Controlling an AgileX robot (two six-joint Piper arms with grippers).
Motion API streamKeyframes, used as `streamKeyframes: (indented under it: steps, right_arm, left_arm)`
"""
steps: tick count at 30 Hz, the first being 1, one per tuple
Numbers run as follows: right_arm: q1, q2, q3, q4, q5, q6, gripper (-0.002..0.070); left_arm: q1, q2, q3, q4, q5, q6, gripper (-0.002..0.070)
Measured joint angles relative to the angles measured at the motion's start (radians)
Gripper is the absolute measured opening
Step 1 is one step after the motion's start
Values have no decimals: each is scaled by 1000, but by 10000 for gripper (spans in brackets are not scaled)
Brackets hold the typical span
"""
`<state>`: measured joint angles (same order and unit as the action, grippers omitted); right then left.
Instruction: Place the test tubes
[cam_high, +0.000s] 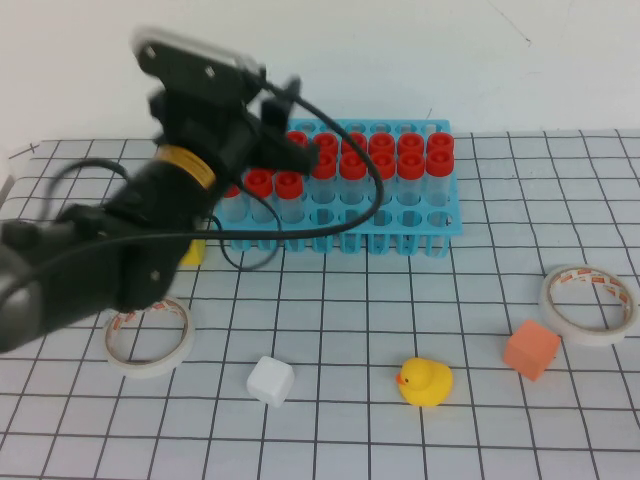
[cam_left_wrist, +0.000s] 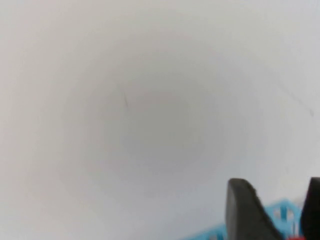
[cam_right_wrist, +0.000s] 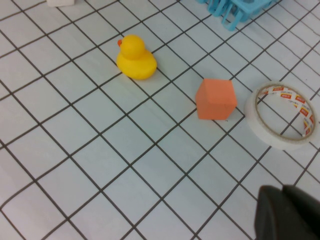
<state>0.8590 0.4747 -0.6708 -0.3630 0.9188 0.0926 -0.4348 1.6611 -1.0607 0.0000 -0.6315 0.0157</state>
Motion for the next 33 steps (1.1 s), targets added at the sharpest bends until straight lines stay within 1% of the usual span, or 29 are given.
streamKeyframes:
  steps: [5, 6, 9, 21, 27, 33]
  right_arm:
    - [0, 0, 0, 0, 0, 0, -1]
    - [0, 0, 0, 0, 0, 0, -1]
    - [0, 0, 0, 0, 0, 0, -1]
    - [0, 0, 0, 0, 0, 0, -1]
    - [0, 0, 0, 0, 0, 0, -1]
    - [0, 0, 0, 0, 0, 0, -1]
  left_arm:
    - [0, -150, 0, -5, 28, 74, 79]
    - [0, -182, 0, -5, 36, 89, 51]
    - [0, -267, 0, -7, 61, 107, 13]
    - [0, -580, 0, -7, 135, 136, 0]
    - [0, -650, 0, 0, 135, 136, -1]
    - [0, -656, 0, 15, 142, 136, -1]
